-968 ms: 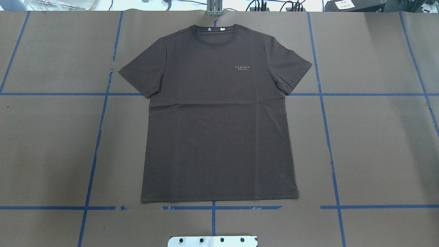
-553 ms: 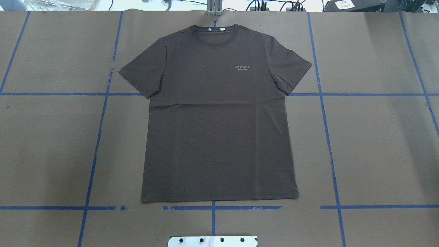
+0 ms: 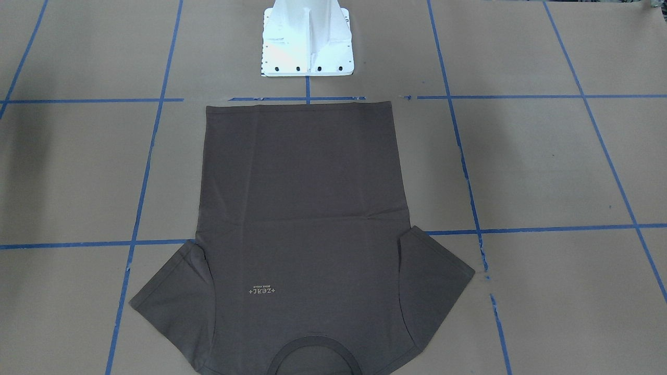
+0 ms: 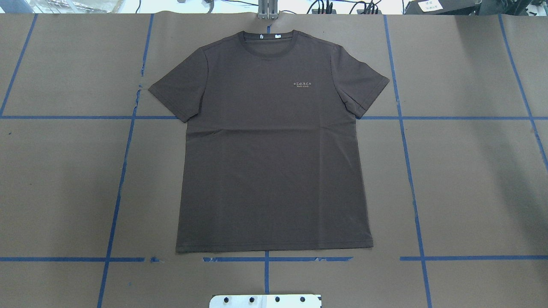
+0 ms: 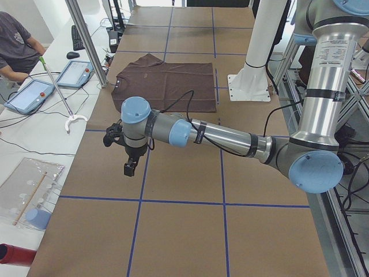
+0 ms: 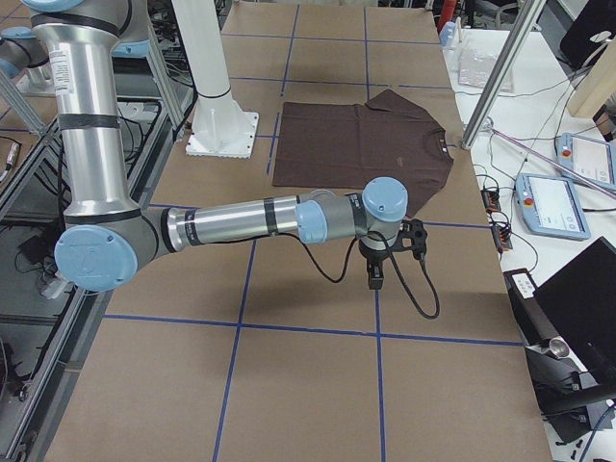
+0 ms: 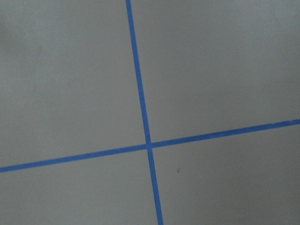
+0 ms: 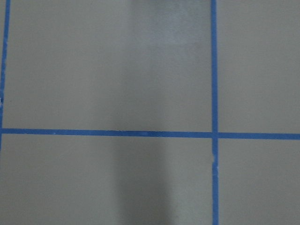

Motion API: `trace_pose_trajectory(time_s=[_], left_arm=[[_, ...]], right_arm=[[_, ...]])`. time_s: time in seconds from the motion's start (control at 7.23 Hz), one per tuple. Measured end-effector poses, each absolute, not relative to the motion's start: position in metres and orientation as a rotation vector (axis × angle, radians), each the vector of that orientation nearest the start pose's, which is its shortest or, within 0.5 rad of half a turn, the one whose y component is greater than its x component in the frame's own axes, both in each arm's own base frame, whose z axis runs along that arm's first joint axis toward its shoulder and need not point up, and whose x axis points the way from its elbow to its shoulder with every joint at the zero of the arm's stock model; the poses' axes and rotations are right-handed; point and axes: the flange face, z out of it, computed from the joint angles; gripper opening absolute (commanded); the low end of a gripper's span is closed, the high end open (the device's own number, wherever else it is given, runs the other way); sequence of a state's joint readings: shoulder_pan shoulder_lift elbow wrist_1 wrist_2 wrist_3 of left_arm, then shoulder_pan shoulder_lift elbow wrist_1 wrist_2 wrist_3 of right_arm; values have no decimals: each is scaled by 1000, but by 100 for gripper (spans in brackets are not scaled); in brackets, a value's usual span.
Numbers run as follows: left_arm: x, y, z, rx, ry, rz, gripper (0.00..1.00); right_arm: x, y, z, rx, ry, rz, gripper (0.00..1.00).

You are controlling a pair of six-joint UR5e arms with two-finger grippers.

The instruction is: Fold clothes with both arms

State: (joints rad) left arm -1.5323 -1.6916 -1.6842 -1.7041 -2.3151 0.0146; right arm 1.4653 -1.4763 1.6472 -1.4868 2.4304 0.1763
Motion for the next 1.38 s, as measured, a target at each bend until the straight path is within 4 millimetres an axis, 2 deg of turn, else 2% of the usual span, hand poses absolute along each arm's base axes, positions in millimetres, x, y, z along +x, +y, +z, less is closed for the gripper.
trace_pose_trajectory(time_s=[0.14, 0.28, 0.55, 0.69, 0.83, 0.97, 1.11, 1.38], left_arm=[[-29, -558, 521, 414, 742, 242, 100], [-21, -564, 519, 449, 745, 264, 100], [-10, -586, 502, 462, 770, 218, 100], [1, -593, 491, 447, 792, 172, 100], [17, -598, 480, 437, 809, 154, 100], [29, -600, 474, 434, 819, 154, 100], [34, -600, 472, 433, 823, 155, 100], [37, -601, 471, 433, 827, 157, 100]], right_arm=[[-32, -563, 554, 160, -896, -87, 100], [-75, -592, 546, 174, -921, -94, 100], [-170, -652, 511, 145, -943, -94, 100], [-218, -671, 490, 127, -919, -59, 100], [-262, -682, 472, 118, -882, 14, 100], [-300, -683, 460, 125, -857, 75, 100], [-329, -683, 457, 150, -848, 93, 100], [-358, -690, 455, 164, -848, 94, 100]])
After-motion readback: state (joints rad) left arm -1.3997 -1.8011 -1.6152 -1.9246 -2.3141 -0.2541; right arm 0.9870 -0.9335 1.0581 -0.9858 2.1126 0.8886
